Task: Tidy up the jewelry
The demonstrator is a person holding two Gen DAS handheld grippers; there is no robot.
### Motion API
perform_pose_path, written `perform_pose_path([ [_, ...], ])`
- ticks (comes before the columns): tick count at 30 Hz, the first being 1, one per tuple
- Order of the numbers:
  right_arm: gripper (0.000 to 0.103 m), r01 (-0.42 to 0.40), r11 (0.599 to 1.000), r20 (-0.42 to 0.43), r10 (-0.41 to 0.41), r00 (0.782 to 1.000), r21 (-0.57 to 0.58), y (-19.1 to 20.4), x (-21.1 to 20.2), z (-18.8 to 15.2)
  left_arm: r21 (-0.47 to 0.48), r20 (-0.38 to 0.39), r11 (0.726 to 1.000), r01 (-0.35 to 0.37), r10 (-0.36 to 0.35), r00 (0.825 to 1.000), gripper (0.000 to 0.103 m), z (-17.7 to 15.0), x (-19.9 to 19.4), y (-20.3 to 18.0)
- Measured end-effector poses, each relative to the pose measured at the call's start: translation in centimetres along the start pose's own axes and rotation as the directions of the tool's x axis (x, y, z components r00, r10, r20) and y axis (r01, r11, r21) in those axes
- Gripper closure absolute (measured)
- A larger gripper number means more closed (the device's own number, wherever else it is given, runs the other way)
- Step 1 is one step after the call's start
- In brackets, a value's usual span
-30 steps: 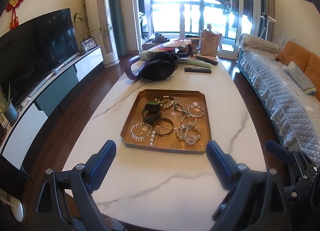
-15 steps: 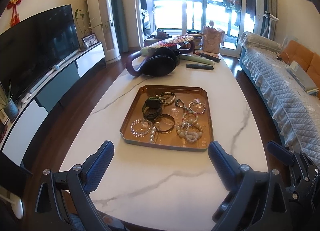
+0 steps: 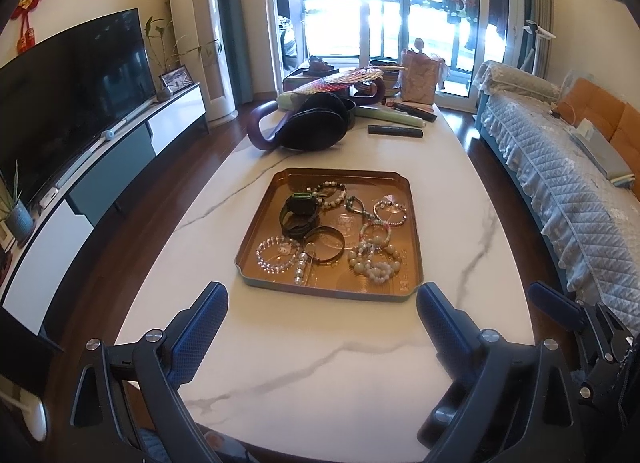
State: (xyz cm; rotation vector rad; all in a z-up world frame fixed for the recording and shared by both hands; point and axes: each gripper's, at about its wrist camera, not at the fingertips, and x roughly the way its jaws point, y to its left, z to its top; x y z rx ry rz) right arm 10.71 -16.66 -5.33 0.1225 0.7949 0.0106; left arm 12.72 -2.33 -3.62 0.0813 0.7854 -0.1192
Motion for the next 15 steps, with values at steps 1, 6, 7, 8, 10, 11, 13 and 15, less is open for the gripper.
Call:
perform_pose_path([
  [1, 0.01, -0.001, 1.0, -0.001, 0.001, 1.0, 0.0, -0.01, 0.0, -0.01, -0.001, -0.001, 1.0, -0.001, 0.001, 1.0, 0.008, -0.03, 0.02, -0.03],
  [6, 0.01, 0.002, 1.0, -0.009, -0.002, 1.0, 0.005, 0.03, 0.26, -0.3, 0.004, -0.009, 1.0, 0.0, 0.0, 1.0, 0.008, -0.24, 0.27, -0.29],
  [7, 0.01, 0.003, 1.0, -0.009, -0.002, 1.0, 0.004, 0.02, 0.24, -0.35, 0.003, -0.008, 1.0, -0.001, 0.001, 1.0, 0.008, -0.28, 0.24, -0.32],
  [8, 0.01, 0.002, 1.0, -0.009, -0.002, 1.0, 0.004, 0.02, 0.25, -0.35, 0.002, -0.01, 1.0, 0.0, 0.001, 1.0, 0.008, -0.23, 0.28, -0.28],
  [10, 0.01, 0.003, 1.0, -0.009, -0.003, 1.0, 0.005, 0.01, 0.19, -0.41, 0.004, -0.009, 1.0, 0.0, 0.0, 1.0, 0.008, -0.23, 0.26, -0.26],
  [11, 0.01, 0.002, 1.0, -0.008, -0.002, 1.0, 0.005, 0.02, 0.25, -0.36, 0.004, -0.01, 1.0, -0.002, 0.002, 1.0, 0.008, -0.24, 0.26, -0.27],
  [13, 0.01, -0.003, 1.0, -0.01, 0.003, 1.0, 0.006, -0.01, 0.23, -0.42, 0.006, -0.01, 1.0, -0.006, 0.006, 1.0, 0.008, -0.23, 0.19, -0.32],
  [15, 0.01, -0.005, 1.0, -0.009, 0.005, 1.0, 0.007, -0.02, 0.21, -0.43, 0.006, -0.01, 1.0, -0.007, 0.007, 1.0, 0.008, -0.18, 0.22, -0.33],
])
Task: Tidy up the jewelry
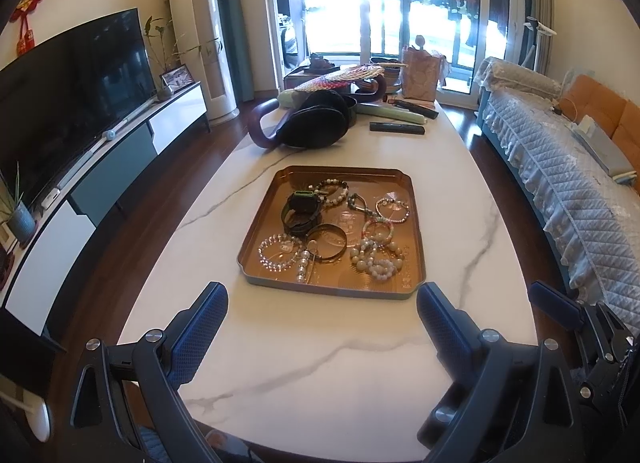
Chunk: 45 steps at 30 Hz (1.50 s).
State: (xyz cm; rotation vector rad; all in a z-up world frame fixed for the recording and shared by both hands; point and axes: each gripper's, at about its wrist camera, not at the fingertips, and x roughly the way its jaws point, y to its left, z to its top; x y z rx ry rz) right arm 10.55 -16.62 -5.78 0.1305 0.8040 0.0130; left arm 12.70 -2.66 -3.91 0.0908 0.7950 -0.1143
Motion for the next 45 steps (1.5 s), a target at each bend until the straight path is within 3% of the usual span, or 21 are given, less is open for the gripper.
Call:
perform_pose_path([
  [45, 0.01, -0.001, 1.0, -0.022, 0.002, 1.0, 0.009, -0.05, 0.51, -0.36, 0.008, -0.023, 1.0, 0.001, -0.001, 1.0, 0.005, -0.25, 0.51, -0.01],
])
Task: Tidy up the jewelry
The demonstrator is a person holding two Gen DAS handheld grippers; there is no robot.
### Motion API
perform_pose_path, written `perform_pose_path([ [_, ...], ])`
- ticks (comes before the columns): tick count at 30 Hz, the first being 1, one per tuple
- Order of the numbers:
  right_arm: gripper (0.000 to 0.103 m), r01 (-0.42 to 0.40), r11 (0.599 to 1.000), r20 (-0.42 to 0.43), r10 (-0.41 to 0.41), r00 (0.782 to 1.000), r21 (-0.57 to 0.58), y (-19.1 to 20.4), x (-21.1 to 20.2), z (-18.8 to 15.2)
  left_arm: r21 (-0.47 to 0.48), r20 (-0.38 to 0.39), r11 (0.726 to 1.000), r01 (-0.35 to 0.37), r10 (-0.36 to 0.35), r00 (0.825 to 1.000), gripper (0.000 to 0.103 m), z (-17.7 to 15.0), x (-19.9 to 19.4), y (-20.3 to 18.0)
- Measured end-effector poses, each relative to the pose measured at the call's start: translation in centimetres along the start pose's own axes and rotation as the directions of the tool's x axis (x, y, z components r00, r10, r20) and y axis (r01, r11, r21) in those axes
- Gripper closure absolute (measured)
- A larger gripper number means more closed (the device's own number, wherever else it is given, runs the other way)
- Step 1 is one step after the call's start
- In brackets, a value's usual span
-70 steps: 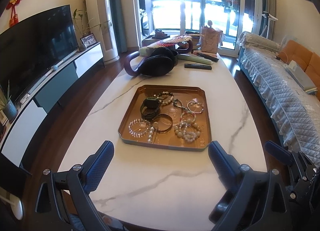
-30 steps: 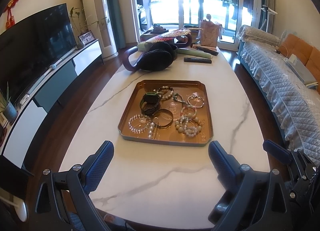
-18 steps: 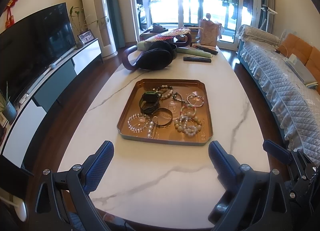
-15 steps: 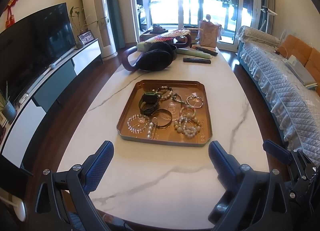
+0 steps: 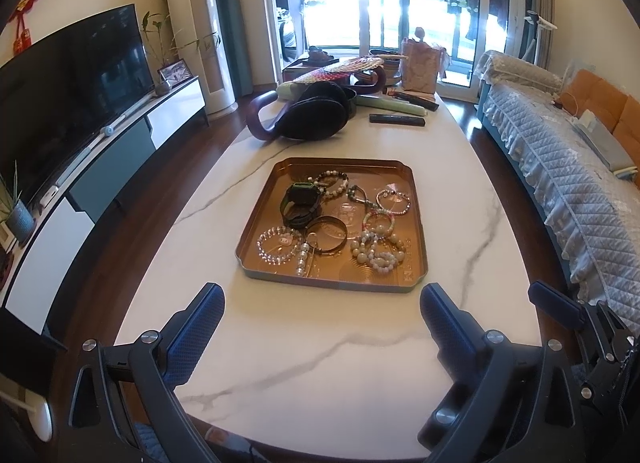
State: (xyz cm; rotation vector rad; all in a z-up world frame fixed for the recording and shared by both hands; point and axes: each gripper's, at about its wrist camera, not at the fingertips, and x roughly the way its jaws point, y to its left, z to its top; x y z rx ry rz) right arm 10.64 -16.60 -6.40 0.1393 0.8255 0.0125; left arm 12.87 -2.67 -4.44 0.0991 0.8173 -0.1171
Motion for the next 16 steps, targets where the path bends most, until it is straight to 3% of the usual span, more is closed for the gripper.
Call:
perform_pose_path([
  [16, 0.01, 0.004, 1.0, -0.001, -0.004, 1.0, -0.004, -0.13, 0.09, -0.12, 0.0, -0.003, 1.0, -0.005, 0.005, 1.0, 0.004, 0.02, 0.19, 0.08],
])
